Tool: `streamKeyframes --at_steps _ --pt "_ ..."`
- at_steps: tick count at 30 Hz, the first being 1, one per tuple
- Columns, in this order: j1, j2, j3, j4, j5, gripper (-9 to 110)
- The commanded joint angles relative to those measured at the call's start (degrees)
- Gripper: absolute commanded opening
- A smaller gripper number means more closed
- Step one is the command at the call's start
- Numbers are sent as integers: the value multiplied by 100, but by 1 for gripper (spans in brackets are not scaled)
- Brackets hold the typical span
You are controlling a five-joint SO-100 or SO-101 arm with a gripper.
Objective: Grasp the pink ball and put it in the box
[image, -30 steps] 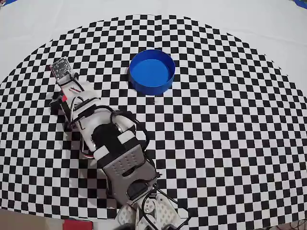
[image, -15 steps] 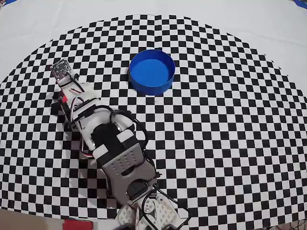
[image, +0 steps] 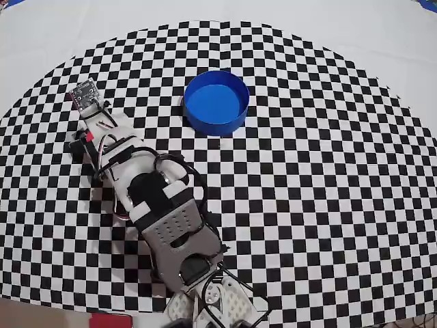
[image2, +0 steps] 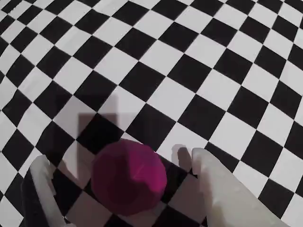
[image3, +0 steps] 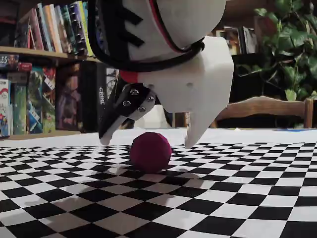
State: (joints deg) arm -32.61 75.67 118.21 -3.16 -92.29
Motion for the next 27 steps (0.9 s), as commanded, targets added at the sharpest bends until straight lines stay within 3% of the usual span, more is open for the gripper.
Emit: streamKeyframes --at_steps 1,27 --pt "-53 18 -211 18 26 35" --pt "-53 132 62 35 35 35"
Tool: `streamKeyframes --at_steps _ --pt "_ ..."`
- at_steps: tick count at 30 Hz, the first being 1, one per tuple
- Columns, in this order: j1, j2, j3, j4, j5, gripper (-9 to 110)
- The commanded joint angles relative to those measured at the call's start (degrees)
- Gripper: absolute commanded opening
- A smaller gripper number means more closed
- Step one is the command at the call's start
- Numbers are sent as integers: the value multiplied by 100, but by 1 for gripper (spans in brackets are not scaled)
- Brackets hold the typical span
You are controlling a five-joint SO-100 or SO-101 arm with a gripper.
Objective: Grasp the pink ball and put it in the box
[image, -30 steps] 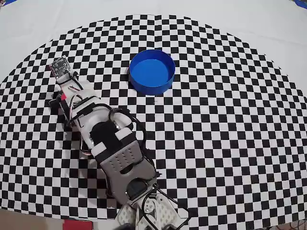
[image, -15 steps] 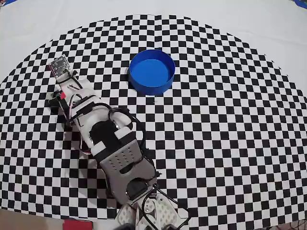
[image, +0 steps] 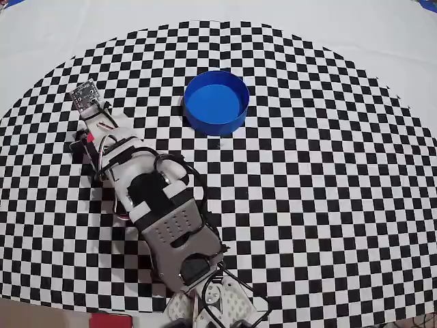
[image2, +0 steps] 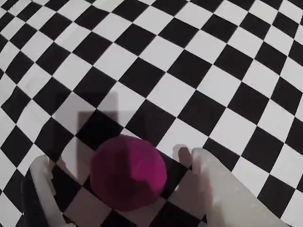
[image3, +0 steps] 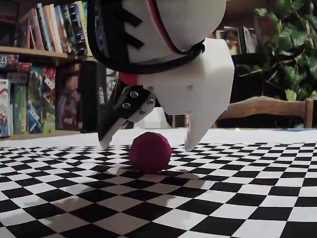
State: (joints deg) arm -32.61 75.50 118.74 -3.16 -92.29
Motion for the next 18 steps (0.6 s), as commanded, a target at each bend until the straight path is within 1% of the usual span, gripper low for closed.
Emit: streamKeyframes --at_steps 1,18 --pt "-53 158 9 35 35 35" --pt "-53 220 53 35 35 35"
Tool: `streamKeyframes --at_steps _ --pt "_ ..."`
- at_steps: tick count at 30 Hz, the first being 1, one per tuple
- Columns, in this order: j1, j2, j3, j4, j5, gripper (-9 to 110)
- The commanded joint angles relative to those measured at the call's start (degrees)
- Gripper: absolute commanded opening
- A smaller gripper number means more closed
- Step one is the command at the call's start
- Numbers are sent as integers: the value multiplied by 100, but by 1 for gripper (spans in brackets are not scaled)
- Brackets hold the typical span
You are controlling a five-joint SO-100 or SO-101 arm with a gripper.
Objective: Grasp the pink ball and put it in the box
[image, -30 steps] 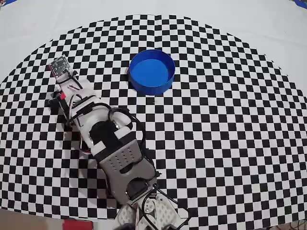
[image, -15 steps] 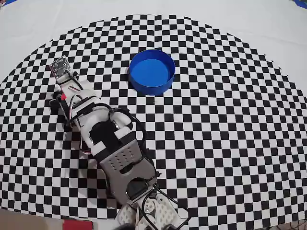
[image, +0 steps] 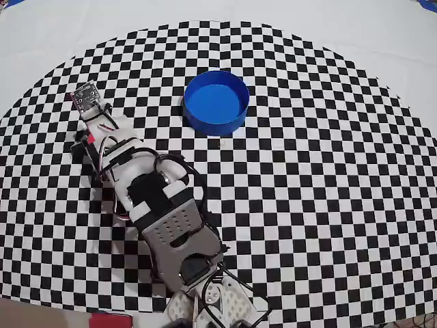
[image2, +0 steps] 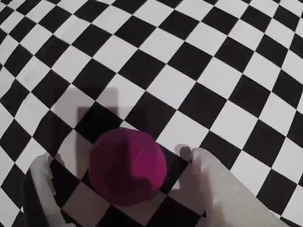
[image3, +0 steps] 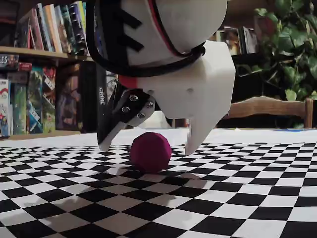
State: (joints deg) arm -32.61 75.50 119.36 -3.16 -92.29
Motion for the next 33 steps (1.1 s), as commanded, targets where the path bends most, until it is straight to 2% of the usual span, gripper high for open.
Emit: streamKeyframes --at_steps 1,8,17,33 --pt "-53 220 -18 35 35 35" --pt "-53 220 -18 26 35 27" --pt "-53 211 -26 0 35 0" --pt "-53 369 -18 0 35 0"
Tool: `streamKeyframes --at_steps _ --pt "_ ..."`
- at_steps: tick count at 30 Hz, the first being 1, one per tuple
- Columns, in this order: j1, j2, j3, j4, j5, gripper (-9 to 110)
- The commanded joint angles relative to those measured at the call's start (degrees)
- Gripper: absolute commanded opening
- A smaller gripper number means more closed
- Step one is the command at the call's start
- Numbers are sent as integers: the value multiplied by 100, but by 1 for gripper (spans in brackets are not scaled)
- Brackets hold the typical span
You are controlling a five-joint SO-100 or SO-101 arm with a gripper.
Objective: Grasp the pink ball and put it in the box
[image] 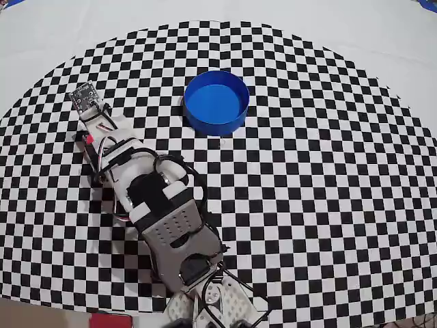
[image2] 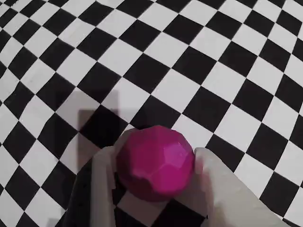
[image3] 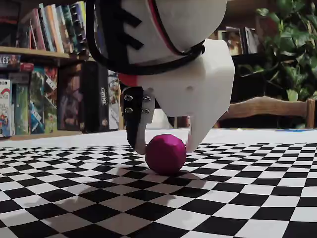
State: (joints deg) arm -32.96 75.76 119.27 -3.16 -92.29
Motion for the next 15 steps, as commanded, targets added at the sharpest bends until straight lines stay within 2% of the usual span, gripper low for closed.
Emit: streamKeyframes --at_steps 1,15 --pt "-18 369 0 0 35 0" --pt "-9 826 88 26 35 0"
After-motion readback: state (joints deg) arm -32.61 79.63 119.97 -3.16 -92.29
